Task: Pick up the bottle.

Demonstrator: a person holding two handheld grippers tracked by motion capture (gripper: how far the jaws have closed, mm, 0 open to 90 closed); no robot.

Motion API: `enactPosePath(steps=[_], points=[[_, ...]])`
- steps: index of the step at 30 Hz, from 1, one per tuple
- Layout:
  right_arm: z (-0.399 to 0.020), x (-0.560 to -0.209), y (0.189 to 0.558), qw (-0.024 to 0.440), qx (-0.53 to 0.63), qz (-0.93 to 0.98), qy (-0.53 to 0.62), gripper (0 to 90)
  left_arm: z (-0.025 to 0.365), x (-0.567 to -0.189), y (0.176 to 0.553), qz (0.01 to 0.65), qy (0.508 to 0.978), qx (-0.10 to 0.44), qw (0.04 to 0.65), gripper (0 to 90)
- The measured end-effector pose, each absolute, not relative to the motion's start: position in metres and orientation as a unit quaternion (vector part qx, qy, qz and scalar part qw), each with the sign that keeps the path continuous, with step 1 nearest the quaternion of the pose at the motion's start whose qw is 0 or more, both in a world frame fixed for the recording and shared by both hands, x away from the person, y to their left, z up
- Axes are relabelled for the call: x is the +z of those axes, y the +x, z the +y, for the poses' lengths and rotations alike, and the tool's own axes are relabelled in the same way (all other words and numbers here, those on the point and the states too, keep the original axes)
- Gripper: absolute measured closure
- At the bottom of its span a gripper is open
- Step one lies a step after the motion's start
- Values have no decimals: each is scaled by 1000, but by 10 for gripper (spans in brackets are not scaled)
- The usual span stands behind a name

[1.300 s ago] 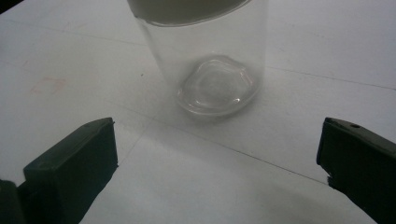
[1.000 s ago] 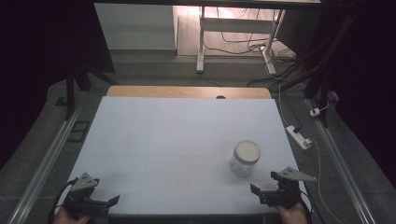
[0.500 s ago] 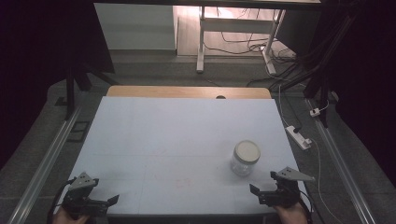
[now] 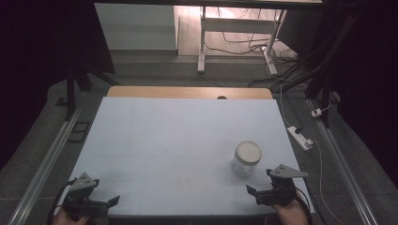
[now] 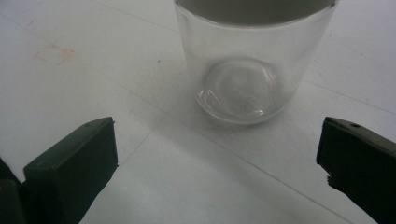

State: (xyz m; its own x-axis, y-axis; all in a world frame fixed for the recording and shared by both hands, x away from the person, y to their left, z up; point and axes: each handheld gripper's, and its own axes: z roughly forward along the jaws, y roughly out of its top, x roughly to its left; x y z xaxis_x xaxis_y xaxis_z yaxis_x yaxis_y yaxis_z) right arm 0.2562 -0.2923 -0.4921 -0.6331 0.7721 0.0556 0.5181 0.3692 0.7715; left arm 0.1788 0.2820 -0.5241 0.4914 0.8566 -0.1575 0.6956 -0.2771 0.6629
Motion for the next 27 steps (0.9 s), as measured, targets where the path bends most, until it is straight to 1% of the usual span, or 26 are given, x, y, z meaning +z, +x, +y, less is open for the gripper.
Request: enactPosePath(steps=[6,15,20,23,27], points=[[-289,-490,261,161,415,808,387,0,281,-524,179,489,793,117,344,0],[-286,-487,271,163,436,787,405,0,281,-524,179,489,793,116,345,0],[-282,-488,278,152,438,787,406,0,281,-524,179,488,794,116,344,0],[-278,-489,282,154,433,795,397,0,280,-524,179,488,794,117,343,0],[-274,-490,288,168,424,797,395,0,280,-524,179,488,795,115,342,0]])
